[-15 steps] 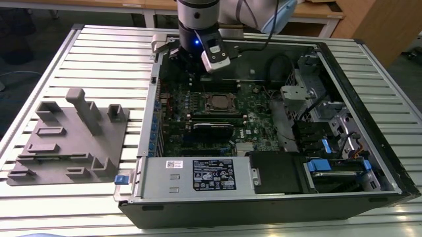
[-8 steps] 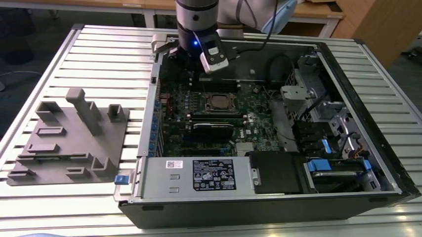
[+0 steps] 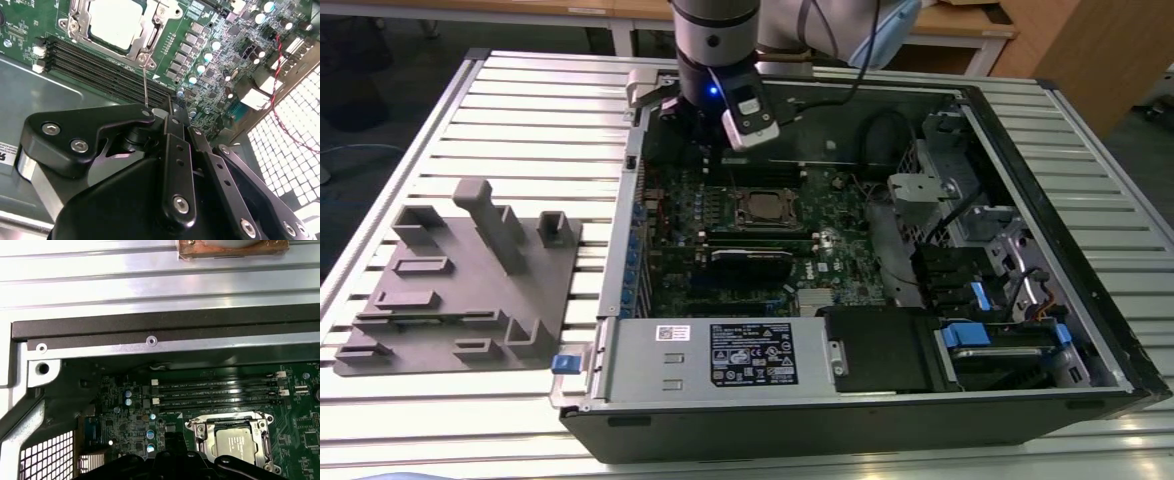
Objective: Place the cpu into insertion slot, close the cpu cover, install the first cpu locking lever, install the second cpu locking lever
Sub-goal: 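Install the first cpu locking lever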
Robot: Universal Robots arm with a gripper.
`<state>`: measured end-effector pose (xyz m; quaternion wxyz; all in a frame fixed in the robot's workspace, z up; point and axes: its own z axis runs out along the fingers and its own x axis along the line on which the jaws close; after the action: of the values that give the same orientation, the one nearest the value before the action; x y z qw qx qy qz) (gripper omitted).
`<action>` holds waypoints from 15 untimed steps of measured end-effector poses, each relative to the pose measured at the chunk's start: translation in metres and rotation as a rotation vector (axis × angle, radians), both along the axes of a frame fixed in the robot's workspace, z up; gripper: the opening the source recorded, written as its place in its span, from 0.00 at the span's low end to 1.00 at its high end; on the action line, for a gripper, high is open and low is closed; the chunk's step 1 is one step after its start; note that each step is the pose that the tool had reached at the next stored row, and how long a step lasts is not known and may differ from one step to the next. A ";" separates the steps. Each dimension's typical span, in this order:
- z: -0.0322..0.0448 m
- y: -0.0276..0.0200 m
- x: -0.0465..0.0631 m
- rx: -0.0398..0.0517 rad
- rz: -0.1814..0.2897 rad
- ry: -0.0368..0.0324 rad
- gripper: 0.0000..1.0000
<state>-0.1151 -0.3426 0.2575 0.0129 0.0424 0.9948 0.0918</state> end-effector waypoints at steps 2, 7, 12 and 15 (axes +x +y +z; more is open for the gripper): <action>-0.0004 0.0005 0.000 0.0054 0.000 0.0001 0.11; -0.0013 0.0017 0.000 0.0239 0.000 0.0000 0.11; -0.0027 0.0028 0.000 0.0282 0.000 -0.0001 0.11; -0.0038 0.0033 0.000 0.0283 0.000 0.0000 0.11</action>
<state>-0.1150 -0.3393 0.2537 0.0123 0.0425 0.9934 0.1059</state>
